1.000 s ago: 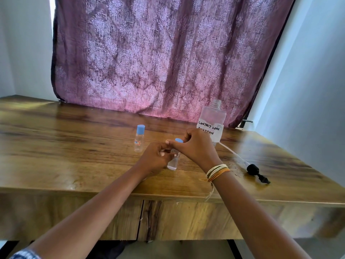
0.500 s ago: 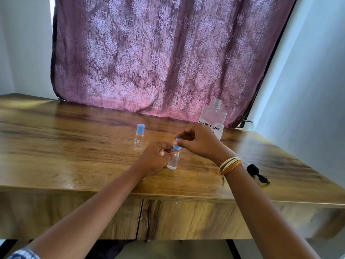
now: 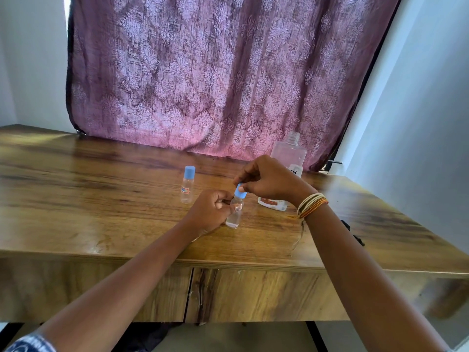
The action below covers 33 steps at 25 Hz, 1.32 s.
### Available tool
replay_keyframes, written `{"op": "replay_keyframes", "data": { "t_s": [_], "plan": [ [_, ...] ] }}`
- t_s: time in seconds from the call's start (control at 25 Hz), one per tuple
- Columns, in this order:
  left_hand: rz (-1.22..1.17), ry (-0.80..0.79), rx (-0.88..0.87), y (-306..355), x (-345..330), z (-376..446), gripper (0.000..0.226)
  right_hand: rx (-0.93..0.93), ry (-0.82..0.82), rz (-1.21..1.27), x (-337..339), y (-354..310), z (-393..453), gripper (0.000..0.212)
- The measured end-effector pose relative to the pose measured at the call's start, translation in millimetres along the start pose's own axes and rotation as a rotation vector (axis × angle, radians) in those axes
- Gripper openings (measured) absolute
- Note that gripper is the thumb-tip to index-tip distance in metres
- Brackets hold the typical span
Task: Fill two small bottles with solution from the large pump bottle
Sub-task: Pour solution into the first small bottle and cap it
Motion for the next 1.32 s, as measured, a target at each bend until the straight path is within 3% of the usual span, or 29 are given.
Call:
{"op": "replay_keyframes", "data": {
  "t_s": [0.2, 0.4, 0.48, 0.56, 0.6, 0.68, 0.8, 0.92, 1.0, 1.12, 1.2, 1.32],
  "plan": [
    [-0.015, -0.011, -0.008, 0.5, -0.8, -0.4, 0.012, -0.023, 0.029, -0.021, -2.4, -0.4, -1.7, 0.012],
    [0.039, 0.013, -0.021, 0.5, 0.7, 1.0, 0.014, -0.089, 0.241, -0.416, -14.8, -5.7, -1.5, 0.061],
    [0.018, -0.005, -0.002, 0.1, -1.1, 0.4, 0.015, -0.081, 0.194, -0.306, -16.6, -6.1, -3.2, 0.048],
    [-0.010, -0.011, 0.003, 0.3, -1.4, -0.1, 0.014, -0.090, 0.025, -0.090, -12.9, -3.7, -3.3, 0.022],
    [-0.016, -0.011, 0.000, 0.3, -0.8, 0.0, 0.014, -0.089, -0.031, -0.037, -11.3, -5.1, -3.7, 0.025],
    [-0.006, -0.010, -0.008, 0.8, 0.3, -0.1, 0.015, -0.070, -0.003, -0.069, -11.4, -5.1, -5.6, 0.012],
    [0.017, -0.008, -0.004, -0.3, -0.3, 0.4, 0.016, -0.115, 0.160, -0.237, -16.3, 1.5, -5.7, 0.046],
    [0.020, -0.011, -0.021, 1.9, -1.1, -1.0, 0.013, -0.118, 0.034, -0.091, -20.9, 7.5, -6.8, 0.030],
    [0.034, -0.014, -0.037, 3.6, 1.0, -0.9, 0.017, -0.065, -0.049, 0.056, -19.7, 6.3, -5.2, 0.037],
    [0.053, -0.001, -0.040, 2.0, 1.9, 0.0, 0.010, -0.025, 0.087, -0.039, -17.2, 7.9, -5.9, 0.032],
    [0.079, 0.000, -0.044, 1.7, 0.9, 0.3, 0.011, -0.052, 0.131, -0.119, -17.5, 12.9, -7.2, 0.045],
    [0.025, -0.014, -0.022, 4.6, -0.4, -1.7, 0.008, -0.094, 0.007, 0.203, -19.8, 22.0, -7.9, 0.039]
  ]
}}
Point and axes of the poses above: each hand's wrist, its own z-axis towards the middle knuckle, its own x-axis out of the back of the hand, y = z × x, the point moved 3 cm from there along z, towards the middle knuckle, and after that the axes turned 14 degrees about z, right-handed, at the moved point
